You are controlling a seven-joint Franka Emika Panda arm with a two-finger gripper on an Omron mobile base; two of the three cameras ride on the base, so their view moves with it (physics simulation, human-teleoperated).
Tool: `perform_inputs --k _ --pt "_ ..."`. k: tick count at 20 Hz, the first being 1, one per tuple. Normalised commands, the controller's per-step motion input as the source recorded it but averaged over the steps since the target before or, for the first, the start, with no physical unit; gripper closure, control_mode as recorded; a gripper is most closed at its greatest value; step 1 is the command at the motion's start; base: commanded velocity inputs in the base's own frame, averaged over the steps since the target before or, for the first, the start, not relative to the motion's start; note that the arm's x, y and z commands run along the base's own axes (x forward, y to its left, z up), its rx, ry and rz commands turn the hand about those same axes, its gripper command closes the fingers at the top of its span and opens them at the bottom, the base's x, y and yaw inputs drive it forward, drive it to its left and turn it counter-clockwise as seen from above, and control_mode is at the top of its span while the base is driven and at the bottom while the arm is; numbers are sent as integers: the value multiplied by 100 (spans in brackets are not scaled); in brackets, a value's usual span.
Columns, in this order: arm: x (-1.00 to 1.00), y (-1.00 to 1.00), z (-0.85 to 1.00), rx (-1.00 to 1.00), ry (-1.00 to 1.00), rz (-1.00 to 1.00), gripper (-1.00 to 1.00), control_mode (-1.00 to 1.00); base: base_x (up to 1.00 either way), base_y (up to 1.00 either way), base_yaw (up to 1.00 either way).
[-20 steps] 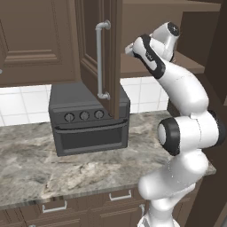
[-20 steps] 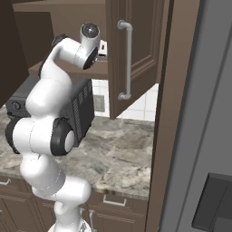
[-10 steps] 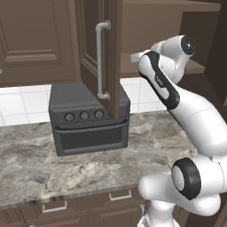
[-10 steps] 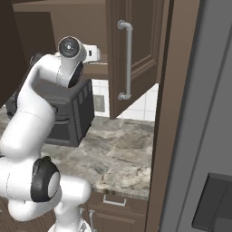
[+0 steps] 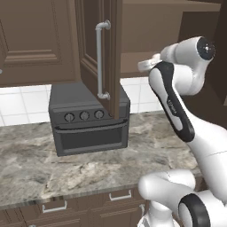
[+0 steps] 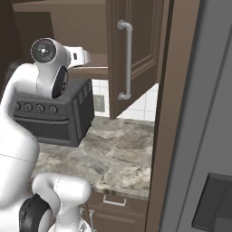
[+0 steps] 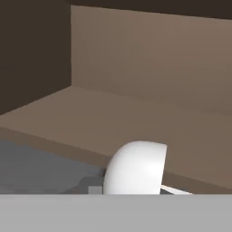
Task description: Open the cabinet and move the ladle to the pot. Then close the cabinet.
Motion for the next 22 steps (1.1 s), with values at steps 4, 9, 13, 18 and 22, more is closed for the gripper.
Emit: perform_inputs --k 4,9,13,18,22 --pt "-96 9 16 -3 16 0 100 -100 0 0 0" --pt "-74 10 3 0 12 0 100 -100 0 0 0" --pt "-48 1 0 -1 6 0 100 -100 0 0 0" --pt "-37 0 0 -2 3 0 100 -100 0 0 0" --pt "-31 0 -2 0 7 0 100 -100 0 0 0"
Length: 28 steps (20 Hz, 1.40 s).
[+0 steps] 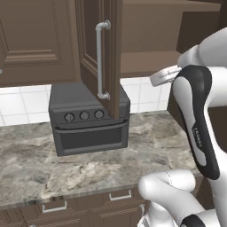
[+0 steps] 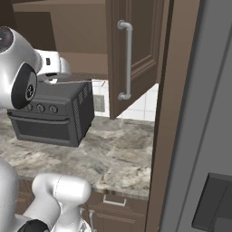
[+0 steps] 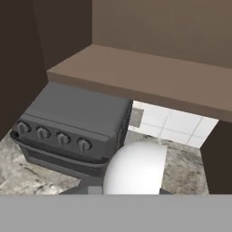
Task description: Open the cabinet and move the ladle to the pot. Then close the cabinet.
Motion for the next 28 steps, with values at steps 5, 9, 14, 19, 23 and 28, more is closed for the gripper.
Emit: perform_inputs --k 5,9,14,19,23,28 --pt "-21 0 -9 0 13 -1 100 -100 0 0 0" --pt "0 0 -25 0 18 -1 100 -100 0 0 0" --pt "0 0 -28 0 19 -1 100 -100 0 0 0" --pt "0 0 0 0 0 0 100 100 -64 0 -1" --pt "0 0 0 0 0 0 100 100 -100 0 -3" --pt "0 0 0 0 0 0 100 100 -77 0 -1"
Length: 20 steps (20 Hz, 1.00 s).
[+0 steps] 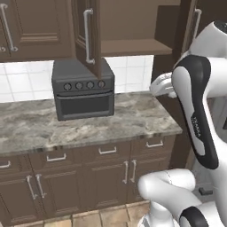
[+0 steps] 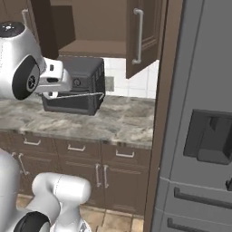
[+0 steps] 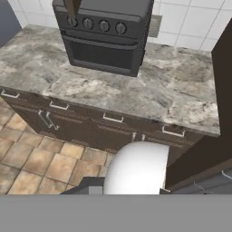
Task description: Open the cabinet and move the ladle to the pot. Then close the cabinet.
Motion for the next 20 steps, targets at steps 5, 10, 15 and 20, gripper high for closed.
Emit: perform_inputs --k 5,10,15,20 --pt "0 0 0 0 0 0 100 100 -4 0 -19" --pt "0 0 0 0 0 0 100 100 0 0 -79" --pt "0 0 0 0 0 0 100 100 -1 0 -95" --pt "0 0 0 0 0 0 100 100 -9 0 -93"
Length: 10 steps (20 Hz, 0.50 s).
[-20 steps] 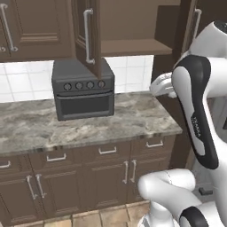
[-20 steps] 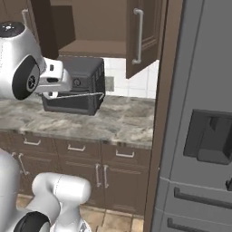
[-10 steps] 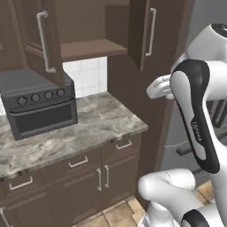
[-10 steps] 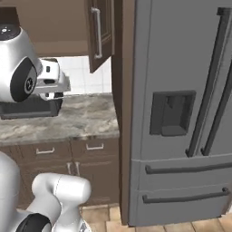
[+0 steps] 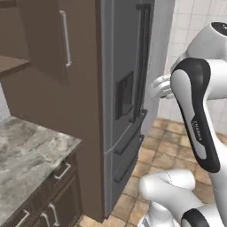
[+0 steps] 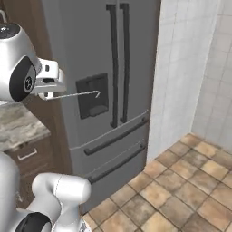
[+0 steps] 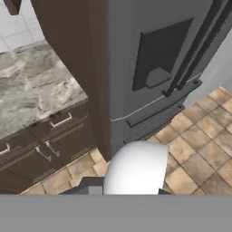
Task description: Open the cabinet and move the ladle to the pot. Then close the cabinet.
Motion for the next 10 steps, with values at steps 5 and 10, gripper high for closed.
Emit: perform_inputs --k 5,10 --pt "0 0 0 0 0 0 100 100 -14 -5 -90" --pt "0 0 0 0 0 0 100 100 -9 -10 -89"
